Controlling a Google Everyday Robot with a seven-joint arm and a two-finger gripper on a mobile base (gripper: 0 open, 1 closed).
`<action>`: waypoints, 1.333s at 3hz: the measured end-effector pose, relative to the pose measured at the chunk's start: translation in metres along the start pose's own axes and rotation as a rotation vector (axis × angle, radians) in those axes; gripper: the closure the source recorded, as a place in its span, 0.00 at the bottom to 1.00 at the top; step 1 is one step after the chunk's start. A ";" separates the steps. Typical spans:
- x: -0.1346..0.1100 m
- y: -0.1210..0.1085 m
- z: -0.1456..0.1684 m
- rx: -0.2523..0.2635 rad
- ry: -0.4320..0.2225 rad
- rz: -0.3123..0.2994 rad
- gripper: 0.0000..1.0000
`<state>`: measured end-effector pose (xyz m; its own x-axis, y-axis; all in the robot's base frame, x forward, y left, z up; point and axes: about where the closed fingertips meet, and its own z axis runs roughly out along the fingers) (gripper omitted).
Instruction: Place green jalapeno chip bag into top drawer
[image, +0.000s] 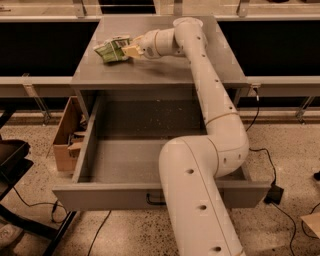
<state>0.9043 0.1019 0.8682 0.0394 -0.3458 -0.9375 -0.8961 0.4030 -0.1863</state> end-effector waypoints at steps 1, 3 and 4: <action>-0.023 -0.002 -0.017 0.012 0.012 -0.036 1.00; -0.080 -0.003 -0.088 0.066 0.136 -0.065 1.00; -0.106 0.005 -0.138 0.103 0.227 -0.022 1.00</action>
Offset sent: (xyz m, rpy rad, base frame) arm -0.0920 -0.0432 0.0991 -0.1423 -0.0914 -0.0773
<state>0.8349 0.0236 1.0076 -0.0525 -0.5317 -0.8453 -0.8459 0.4736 -0.2453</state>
